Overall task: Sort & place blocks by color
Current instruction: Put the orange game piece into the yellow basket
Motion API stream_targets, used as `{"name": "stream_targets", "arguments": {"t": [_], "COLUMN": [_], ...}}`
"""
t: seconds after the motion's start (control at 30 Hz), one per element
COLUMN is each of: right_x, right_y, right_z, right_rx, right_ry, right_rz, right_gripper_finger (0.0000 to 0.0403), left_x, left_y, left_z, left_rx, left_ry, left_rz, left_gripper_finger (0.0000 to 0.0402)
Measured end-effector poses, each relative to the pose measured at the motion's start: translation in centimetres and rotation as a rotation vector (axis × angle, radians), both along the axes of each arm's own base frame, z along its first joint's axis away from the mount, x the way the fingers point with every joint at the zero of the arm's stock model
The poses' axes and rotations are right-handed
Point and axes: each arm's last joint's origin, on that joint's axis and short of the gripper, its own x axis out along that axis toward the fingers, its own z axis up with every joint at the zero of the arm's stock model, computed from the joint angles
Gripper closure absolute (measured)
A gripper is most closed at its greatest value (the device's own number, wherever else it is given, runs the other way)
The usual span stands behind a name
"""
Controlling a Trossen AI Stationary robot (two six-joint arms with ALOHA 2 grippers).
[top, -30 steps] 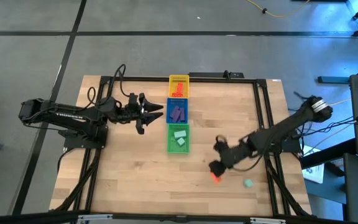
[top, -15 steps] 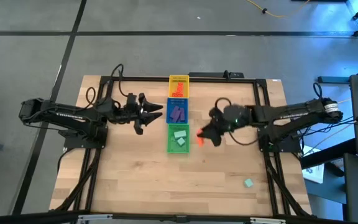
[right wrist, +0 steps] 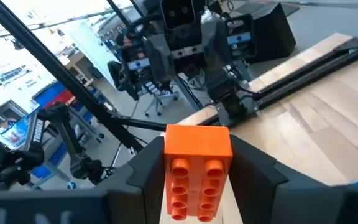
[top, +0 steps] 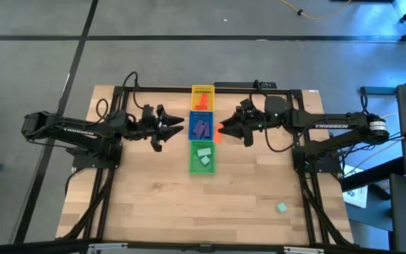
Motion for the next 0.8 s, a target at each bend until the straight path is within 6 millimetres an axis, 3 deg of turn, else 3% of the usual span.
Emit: {"name": "stream_targets", "arguments": {"t": [0.8], "right_x": [-0.01], "right_y": [0.02], "right_z": [-0.10], "right_rx": [0.008], "right_ry": [0.010], "right_rz": [0.002], "right_gripper_finger": [0.0258], "left_x": [0.00], "left_y": [0.04], "left_z": [0.00], "left_rx": [-0.003], "left_ry": [0.000], "left_rz": [0.002], "left_gripper_finger": [0.0236]}}
